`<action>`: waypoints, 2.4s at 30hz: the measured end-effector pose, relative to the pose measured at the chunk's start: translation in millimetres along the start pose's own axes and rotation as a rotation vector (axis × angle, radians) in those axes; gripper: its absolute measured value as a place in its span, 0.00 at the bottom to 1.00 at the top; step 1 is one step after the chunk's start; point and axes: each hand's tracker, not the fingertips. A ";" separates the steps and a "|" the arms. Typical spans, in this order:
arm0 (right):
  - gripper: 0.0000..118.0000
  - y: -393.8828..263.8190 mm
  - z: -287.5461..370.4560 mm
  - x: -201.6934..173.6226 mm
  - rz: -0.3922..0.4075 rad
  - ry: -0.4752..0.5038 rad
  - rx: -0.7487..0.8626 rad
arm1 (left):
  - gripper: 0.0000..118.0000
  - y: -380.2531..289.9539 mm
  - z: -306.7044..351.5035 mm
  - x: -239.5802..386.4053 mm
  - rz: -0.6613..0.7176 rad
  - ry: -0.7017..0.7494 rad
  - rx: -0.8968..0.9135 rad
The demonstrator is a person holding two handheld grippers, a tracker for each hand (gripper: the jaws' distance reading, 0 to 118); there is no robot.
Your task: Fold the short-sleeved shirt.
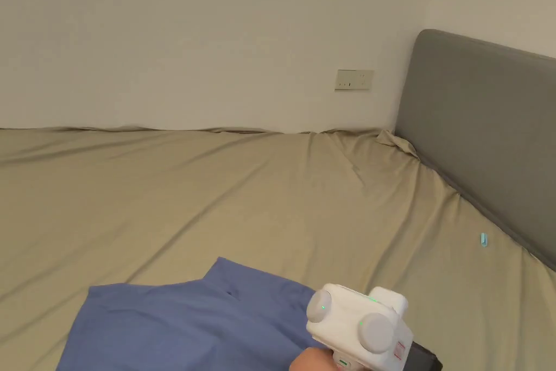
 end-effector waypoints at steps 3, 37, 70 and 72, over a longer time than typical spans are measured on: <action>0.04 7.2 -2.6 -13.3 -0.033 0.080 0.048 | 0.98 10.1 85.7 -28.3 0.037 -0.083 0.204; 0.04 -39.1 -112.4 -279.2 0.018 0.732 -0.246 | 1.00 -140.7 134.2 -417.2 0.536 0.635 0.020; 0.88 -105.9 -412.4 -373.7 0.394 0.538 -0.778 | 0.00 -158.8 214.5 -357.1 0.624 0.619 0.416; 0.70 -122.2 -413.8 -384.1 0.436 0.511 -0.808 | 0.00 -158.4 211.8 -355.9 0.622 0.622 0.402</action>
